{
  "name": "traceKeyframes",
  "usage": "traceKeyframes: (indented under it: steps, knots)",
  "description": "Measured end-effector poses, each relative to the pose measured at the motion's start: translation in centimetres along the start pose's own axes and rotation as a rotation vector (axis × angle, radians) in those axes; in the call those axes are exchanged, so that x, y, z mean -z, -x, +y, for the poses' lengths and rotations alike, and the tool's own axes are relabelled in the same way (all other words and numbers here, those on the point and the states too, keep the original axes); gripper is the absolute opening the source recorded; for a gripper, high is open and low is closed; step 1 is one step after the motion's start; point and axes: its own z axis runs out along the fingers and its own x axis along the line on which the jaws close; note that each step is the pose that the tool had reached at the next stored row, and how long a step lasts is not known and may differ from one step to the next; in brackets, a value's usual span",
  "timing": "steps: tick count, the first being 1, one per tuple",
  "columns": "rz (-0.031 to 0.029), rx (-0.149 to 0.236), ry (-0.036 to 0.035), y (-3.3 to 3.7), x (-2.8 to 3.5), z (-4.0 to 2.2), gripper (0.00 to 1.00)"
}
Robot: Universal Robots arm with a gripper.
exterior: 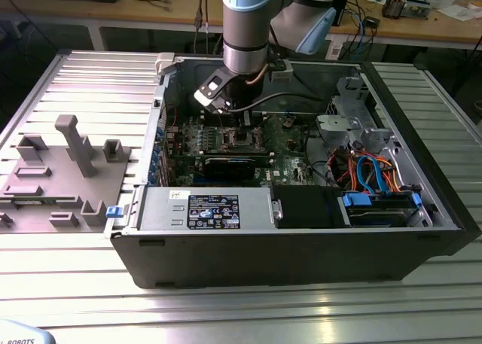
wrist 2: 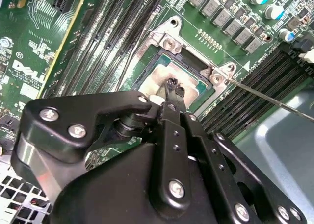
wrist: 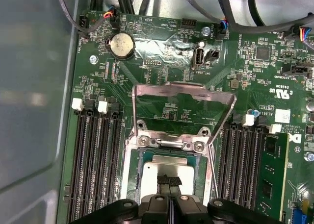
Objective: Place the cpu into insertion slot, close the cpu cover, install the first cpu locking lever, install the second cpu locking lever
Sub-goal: 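Place the cpu into insertion slot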
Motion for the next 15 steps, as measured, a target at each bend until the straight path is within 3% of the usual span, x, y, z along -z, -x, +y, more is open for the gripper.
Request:
traceKeyframes:
  steps: [5,15]
  knots:
    - [0.0002,0.0,-0.0029,0.05,1.8,0.47,0.11]
    - [0.0002,0.0,-0.0095,0.12,4.43,0.88,0.11]
